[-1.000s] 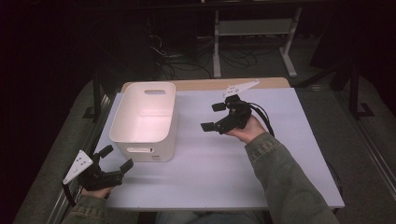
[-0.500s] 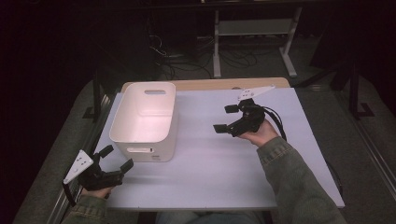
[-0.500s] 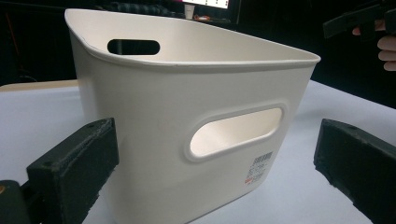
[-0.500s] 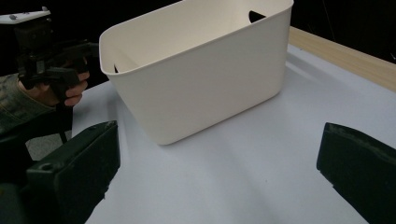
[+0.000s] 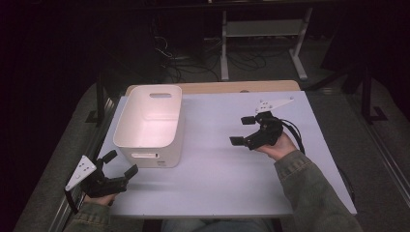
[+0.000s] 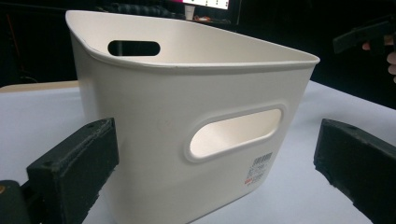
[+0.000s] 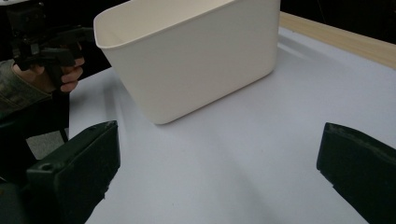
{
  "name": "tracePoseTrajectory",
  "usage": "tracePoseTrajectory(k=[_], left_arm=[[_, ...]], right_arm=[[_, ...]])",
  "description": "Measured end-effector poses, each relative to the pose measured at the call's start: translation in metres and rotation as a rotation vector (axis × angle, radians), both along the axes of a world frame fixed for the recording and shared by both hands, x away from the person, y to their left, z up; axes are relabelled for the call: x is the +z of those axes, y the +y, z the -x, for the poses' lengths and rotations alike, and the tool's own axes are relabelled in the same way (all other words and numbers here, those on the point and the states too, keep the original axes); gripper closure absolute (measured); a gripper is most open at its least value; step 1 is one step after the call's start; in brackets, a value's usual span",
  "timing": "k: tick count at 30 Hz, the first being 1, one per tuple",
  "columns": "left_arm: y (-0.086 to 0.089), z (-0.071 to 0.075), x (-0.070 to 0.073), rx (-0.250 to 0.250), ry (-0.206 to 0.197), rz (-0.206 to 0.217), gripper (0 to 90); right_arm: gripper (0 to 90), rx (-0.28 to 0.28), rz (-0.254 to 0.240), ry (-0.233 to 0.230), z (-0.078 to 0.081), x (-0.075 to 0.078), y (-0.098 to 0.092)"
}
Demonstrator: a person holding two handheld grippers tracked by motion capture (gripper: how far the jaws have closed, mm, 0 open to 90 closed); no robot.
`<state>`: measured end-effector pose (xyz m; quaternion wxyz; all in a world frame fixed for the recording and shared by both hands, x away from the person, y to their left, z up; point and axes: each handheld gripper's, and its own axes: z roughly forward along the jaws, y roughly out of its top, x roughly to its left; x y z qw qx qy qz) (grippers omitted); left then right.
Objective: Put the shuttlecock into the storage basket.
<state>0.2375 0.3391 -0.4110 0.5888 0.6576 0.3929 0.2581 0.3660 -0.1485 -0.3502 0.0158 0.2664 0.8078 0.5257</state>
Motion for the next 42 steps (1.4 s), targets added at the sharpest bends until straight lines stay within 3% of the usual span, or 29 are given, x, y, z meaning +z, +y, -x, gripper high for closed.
tracePoseTrajectory(k=[11, 27, 42], left_arm=[[-0.001, 0.000, 0.000, 0.000, 0.004, 0.002, 0.0], [-0.001, 0.000, 0.000, 0.002, 0.006, 0.002, 0.0], [0.000, 0.000, 0.000, 0.005, 0.006, -0.002, 0.0]], right_arm=[[0.0, -0.032, -0.037, 0.035, 0.014, -0.016, -0.022], [0.0, -0.098, -0.036, 0.020, 0.026, -0.028, -0.044], [0.0, -0.137, -0.081, 0.009, 0.041, -0.038, -0.066]])
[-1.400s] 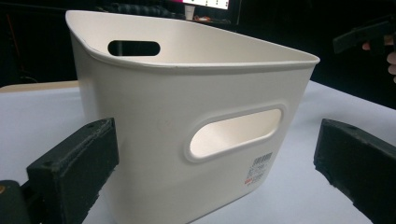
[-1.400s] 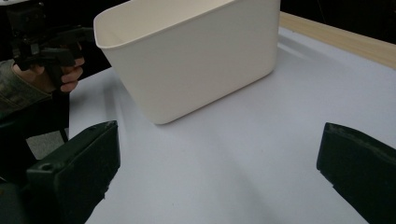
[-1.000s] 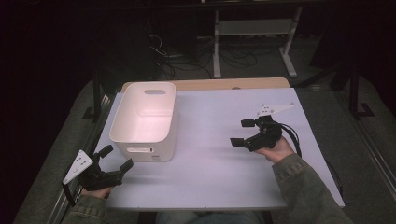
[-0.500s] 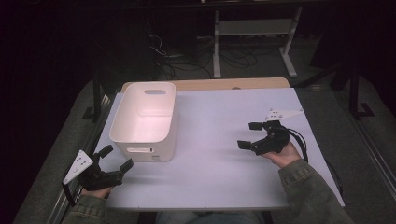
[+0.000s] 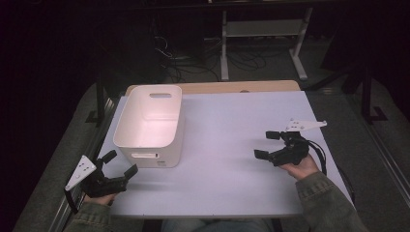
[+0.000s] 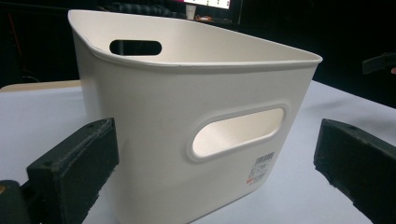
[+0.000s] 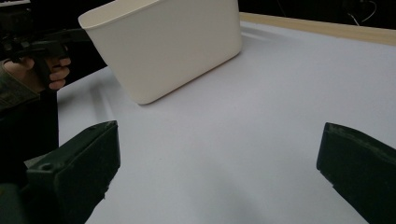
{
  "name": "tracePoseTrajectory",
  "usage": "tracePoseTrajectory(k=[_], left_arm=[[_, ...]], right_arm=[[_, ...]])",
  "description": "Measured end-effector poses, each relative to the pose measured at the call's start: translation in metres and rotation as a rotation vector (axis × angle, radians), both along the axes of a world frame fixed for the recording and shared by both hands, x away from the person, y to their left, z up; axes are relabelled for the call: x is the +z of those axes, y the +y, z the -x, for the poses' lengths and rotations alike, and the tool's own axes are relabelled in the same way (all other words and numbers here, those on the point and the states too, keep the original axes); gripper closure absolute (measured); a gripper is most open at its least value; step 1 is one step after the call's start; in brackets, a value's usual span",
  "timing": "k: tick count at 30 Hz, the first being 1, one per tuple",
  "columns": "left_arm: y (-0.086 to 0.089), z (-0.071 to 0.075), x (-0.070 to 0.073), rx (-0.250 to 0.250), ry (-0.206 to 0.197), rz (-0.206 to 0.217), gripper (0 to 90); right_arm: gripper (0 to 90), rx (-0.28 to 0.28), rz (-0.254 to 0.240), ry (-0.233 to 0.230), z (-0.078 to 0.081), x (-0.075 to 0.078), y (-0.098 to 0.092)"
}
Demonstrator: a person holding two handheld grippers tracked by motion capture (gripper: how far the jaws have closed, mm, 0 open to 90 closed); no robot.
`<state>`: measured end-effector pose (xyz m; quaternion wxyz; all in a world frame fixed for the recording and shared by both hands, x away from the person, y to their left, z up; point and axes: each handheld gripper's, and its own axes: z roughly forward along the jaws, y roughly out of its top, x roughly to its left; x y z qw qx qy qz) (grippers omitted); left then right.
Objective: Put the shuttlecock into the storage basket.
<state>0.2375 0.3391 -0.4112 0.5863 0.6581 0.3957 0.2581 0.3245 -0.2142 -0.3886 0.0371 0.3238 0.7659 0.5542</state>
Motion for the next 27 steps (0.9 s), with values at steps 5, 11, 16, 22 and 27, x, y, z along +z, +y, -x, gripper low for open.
tracePoseTrajectory(k=[5, 11, 16, 22, 27], left_arm=[[0.000, 0.000, 0.000, 0.001, 0.002, 0.003, 0.0], [-0.001, 0.000, 0.000, 0.001, 0.001, 0.006, 0.0], [-0.001, 0.000, 0.000, 0.000, 0.001, 0.007, 0.0], [-0.001, 0.000, 0.000, -0.001, 0.002, 0.005, 0.0], [-0.001, -0.001, 0.000, -0.002, 0.000, 0.008, 0.0]], right_arm=[[0.0, -0.021, -0.004, -0.007, 0.005, -0.006, -0.009], [0.0, -0.043, 0.002, -0.015, 0.013, -0.013, -0.019], [0.0, -0.055, 0.015, -0.030, 0.020, -0.018, -0.024], [0.0, -0.093, 0.017, -0.057, 0.028, -0.024, -0.032], [0.0, -0.124, 0.016, -0.075, 0.033, -0.027, -0.036]])
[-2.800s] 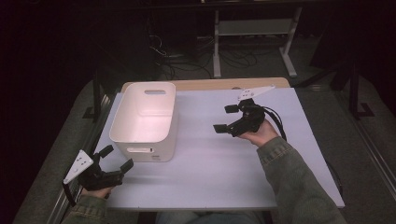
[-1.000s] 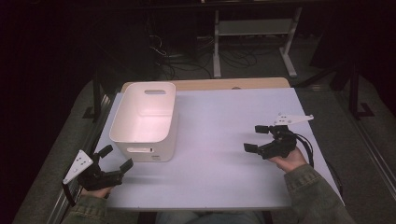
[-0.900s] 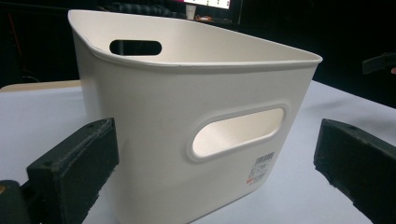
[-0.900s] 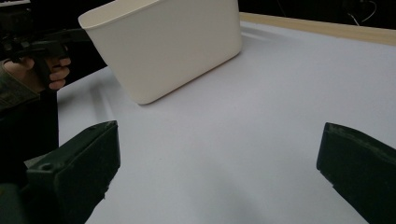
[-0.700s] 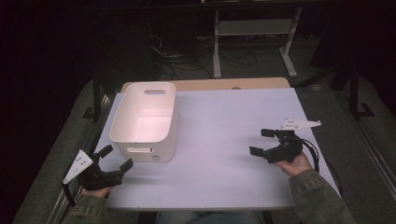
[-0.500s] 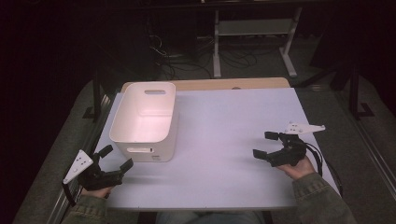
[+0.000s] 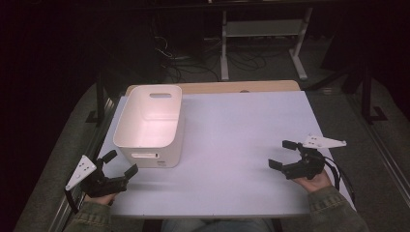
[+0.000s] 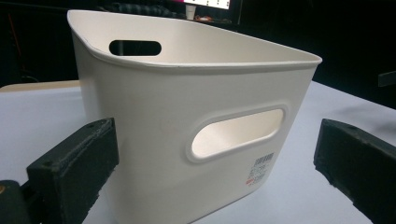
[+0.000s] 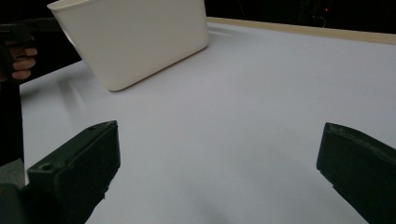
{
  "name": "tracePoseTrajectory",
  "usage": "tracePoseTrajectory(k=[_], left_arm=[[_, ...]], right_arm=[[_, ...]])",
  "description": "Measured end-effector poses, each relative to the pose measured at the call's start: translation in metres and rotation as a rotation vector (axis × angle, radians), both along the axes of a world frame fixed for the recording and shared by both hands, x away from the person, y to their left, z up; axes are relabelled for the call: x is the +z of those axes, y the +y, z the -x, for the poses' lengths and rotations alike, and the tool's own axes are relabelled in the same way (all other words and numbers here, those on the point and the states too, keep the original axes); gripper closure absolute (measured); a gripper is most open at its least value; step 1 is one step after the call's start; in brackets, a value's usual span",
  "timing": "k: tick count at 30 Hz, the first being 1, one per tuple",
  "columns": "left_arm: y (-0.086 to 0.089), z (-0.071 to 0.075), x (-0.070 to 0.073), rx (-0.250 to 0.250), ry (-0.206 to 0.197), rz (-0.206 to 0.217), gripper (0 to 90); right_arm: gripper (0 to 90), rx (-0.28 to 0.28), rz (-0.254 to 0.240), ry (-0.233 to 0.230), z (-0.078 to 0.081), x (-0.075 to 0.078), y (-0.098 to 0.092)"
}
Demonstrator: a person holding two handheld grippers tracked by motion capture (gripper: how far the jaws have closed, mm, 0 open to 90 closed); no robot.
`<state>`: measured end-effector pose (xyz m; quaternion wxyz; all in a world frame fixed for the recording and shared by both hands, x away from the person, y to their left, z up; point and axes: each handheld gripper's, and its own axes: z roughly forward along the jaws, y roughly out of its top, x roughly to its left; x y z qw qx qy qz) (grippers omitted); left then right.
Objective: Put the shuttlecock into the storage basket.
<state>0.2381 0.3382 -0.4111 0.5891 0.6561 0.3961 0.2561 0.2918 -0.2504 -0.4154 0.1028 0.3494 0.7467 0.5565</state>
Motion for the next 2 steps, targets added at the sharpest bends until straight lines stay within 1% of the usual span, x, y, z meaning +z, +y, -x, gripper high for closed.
tracePoseTrajectory(k=[2], left_arm=[[-0.0002, -0.0002, 0.0001, -0.001, 0.000, -0.001, 0.0]], right_arm=[[0.0, -0.002, 0.001, 0.002, 0.0008, -0.0009, -0.0010]])
